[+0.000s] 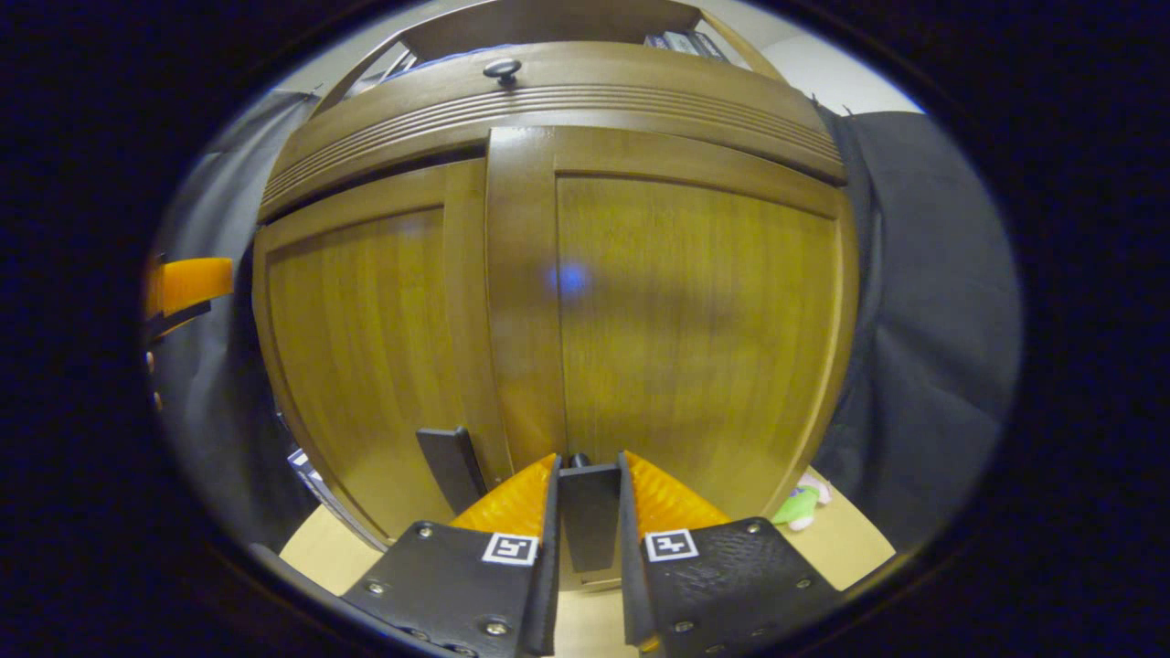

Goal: Open the right door of the double-door shoe cabinet with the right hand, and open the left door with the left hand.

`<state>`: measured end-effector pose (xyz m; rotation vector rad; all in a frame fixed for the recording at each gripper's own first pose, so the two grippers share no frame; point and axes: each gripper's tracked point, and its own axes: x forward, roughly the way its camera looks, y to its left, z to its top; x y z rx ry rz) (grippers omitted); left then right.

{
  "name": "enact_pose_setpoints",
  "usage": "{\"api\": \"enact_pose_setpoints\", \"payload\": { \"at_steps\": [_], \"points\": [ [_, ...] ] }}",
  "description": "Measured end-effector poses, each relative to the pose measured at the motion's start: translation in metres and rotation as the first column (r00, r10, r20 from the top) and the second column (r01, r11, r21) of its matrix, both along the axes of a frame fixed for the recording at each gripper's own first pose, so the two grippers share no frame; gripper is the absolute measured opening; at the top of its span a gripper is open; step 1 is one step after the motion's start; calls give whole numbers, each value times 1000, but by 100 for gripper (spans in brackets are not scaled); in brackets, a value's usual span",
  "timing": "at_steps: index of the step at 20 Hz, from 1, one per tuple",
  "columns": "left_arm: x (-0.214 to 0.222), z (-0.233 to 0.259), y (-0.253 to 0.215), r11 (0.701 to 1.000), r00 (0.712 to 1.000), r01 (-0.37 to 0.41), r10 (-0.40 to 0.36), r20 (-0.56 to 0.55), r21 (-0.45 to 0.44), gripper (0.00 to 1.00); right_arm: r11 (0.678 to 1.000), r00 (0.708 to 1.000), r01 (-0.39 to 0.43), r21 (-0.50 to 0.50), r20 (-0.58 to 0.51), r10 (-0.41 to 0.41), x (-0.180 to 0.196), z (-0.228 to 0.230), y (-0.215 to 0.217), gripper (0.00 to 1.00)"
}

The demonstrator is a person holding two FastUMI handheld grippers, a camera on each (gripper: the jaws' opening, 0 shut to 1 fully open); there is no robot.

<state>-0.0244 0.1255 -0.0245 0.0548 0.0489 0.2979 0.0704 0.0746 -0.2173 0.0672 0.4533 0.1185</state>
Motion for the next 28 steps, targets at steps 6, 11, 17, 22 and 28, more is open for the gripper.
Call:
{"api": "enact_pose_setpoints", "payload": {
  "at_steps": [6,11,17,22,28],
  "points": [
    [3,-2,-43,994,994,111,-111,-8,-7,98,998,998,60,15,2,-60,-37,8,-26,28],
    [4,-2,-76,981,980,196,-196,-12,-7,99,990,991,134,29,5,-135,-65,13,-55,28],
    [3,-4,-110,961,961,274,-275,-19,-17,99,977,978,210,25,8,-210,-94,19,-90,28],
    [3,-7,-136,948,948,318,-318,-30,-22,99,965,965,261,6,4,-261,-114,23,-121,28],
    [8,-9,-166,939,938,344,-344,-38,-24,99,956,956,293,-8,1,-293,-128,27,-155,28]
  ]
}}
